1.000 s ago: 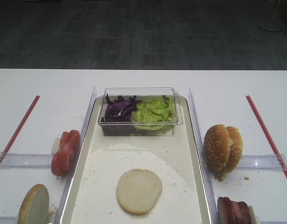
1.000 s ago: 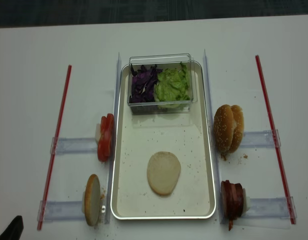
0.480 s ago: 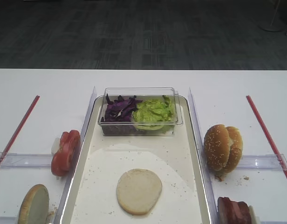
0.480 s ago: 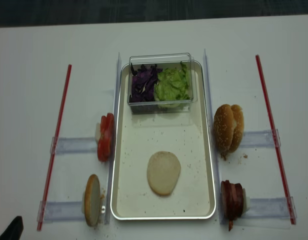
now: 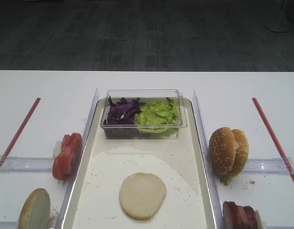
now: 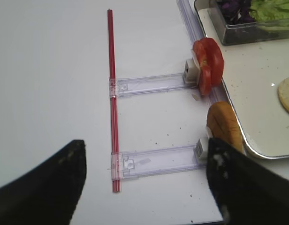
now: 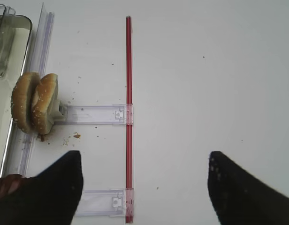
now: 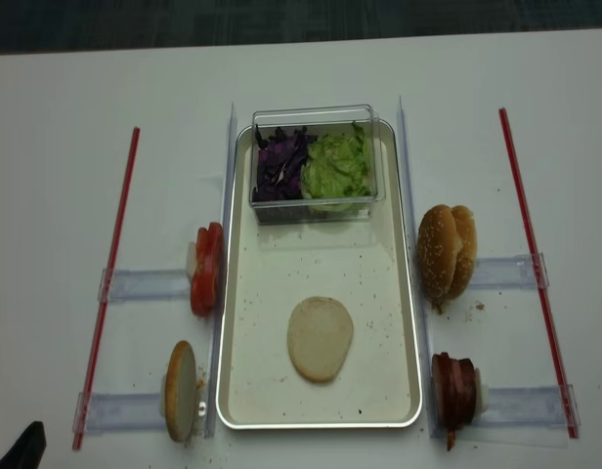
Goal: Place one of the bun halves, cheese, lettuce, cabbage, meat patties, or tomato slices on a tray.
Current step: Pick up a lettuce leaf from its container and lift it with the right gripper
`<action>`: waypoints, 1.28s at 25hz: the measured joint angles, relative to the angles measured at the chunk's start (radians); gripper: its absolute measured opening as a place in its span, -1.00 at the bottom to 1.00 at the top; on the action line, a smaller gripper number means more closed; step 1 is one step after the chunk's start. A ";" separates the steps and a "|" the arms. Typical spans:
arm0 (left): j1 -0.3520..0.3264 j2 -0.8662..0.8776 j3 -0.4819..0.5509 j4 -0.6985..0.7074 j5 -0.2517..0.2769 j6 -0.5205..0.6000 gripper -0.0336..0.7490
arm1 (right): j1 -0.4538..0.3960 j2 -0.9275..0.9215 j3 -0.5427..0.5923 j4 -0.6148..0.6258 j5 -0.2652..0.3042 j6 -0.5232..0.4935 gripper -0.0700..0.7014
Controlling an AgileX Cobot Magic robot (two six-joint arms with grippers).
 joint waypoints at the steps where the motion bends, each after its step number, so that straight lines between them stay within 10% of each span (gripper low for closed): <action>1: 0.000 0.000 0.000 0.000 0.000 0.000 0.35 | 0.000 0.034 -0.021 0.000 -0.008 -0.003 0.66; 32: 0.000 0.000 0.000 0.000 0.000 0.000 0.35 | 0.002 1.226 -0.716 0.080 -0.075 -0.043 0.66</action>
